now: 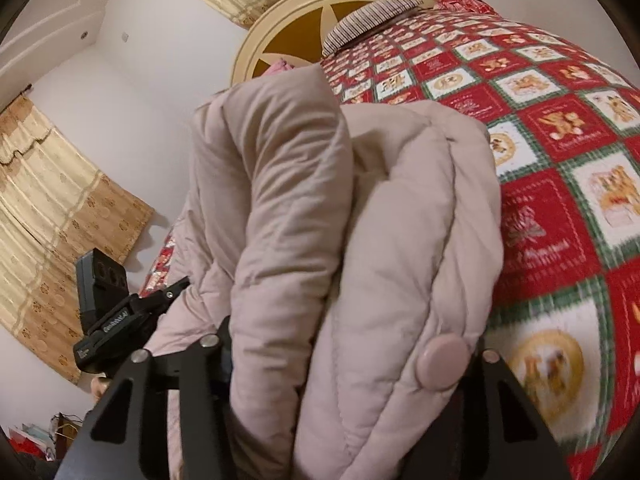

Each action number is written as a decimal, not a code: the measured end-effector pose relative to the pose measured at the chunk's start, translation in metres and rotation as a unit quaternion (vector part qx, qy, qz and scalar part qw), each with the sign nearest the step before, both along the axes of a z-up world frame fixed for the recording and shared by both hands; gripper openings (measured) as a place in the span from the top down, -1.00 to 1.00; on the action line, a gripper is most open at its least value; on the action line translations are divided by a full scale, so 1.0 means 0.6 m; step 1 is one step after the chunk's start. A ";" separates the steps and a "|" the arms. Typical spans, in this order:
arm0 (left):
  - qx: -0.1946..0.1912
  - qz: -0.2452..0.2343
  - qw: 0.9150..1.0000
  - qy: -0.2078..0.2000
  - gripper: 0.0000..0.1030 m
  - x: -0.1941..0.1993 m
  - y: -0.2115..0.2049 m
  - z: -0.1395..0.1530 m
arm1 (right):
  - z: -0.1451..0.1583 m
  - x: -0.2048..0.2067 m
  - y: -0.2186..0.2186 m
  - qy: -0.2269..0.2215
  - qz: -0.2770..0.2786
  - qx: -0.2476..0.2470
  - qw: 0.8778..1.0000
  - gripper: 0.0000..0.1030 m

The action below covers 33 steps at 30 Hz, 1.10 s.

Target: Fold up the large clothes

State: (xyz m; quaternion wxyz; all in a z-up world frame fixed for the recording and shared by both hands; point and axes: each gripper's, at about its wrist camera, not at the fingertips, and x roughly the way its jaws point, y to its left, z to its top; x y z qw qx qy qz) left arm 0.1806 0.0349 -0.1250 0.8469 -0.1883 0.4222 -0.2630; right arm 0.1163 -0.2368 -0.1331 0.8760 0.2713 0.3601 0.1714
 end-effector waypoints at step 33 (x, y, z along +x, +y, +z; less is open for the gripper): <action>-0.048 -0.233 0.970 -0.055 -0.45 -0.173 -0.390 0.148 | 0.208 -0.299 -0.215 -0.096 -0.155 -0.094 0.979 0.11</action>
